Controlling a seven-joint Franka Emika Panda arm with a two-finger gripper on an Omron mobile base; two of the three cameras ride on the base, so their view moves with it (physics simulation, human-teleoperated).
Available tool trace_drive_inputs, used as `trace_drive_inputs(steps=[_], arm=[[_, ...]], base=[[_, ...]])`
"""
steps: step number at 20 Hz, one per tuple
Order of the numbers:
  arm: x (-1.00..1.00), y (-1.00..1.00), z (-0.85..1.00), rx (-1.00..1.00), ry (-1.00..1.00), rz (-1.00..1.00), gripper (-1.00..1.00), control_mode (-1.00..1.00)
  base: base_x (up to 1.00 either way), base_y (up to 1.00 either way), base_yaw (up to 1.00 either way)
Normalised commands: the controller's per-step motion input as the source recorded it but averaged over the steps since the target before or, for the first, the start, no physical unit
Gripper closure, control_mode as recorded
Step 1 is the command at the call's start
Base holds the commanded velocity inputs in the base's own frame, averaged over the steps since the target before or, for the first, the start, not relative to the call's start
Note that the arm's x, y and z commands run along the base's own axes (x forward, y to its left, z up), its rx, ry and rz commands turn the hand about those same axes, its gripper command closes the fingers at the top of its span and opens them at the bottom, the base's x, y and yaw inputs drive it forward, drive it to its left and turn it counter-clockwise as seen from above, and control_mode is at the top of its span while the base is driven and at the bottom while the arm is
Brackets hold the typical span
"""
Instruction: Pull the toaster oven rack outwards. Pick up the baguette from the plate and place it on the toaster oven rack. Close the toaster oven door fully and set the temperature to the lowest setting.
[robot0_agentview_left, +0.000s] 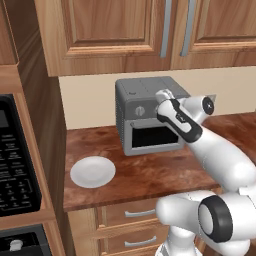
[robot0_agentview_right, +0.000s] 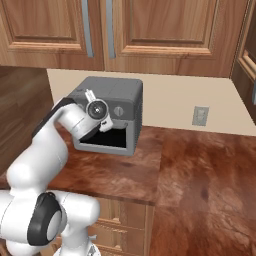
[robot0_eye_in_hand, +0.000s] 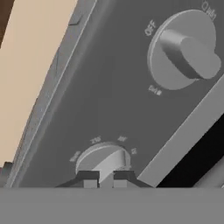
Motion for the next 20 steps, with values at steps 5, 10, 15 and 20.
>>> trace_drive_inputs(steps=[5, 10, 15, 20], arm=[[-0.11, 0.34, -0.15, -0.30, 0.00, 0.21, 1.00, -1.00], [-0.04, 0.28, -0.11, -0.27, 0.00, 0.20, 1.00, -1.00], [-0.06, 0.06, 0.00, -0.12, 0.00, 0.09, -1.00, -1.00], [-0.04, -0.19, 0.06, 0.00, 0.00, 0.00, -1.00, -1.00]], base=[[0.00, 0.00, 0.00], [0.00, 0.00, 0.00], [0.00, 0.00, 0.00], [0.00, 0.00, 0.00]])
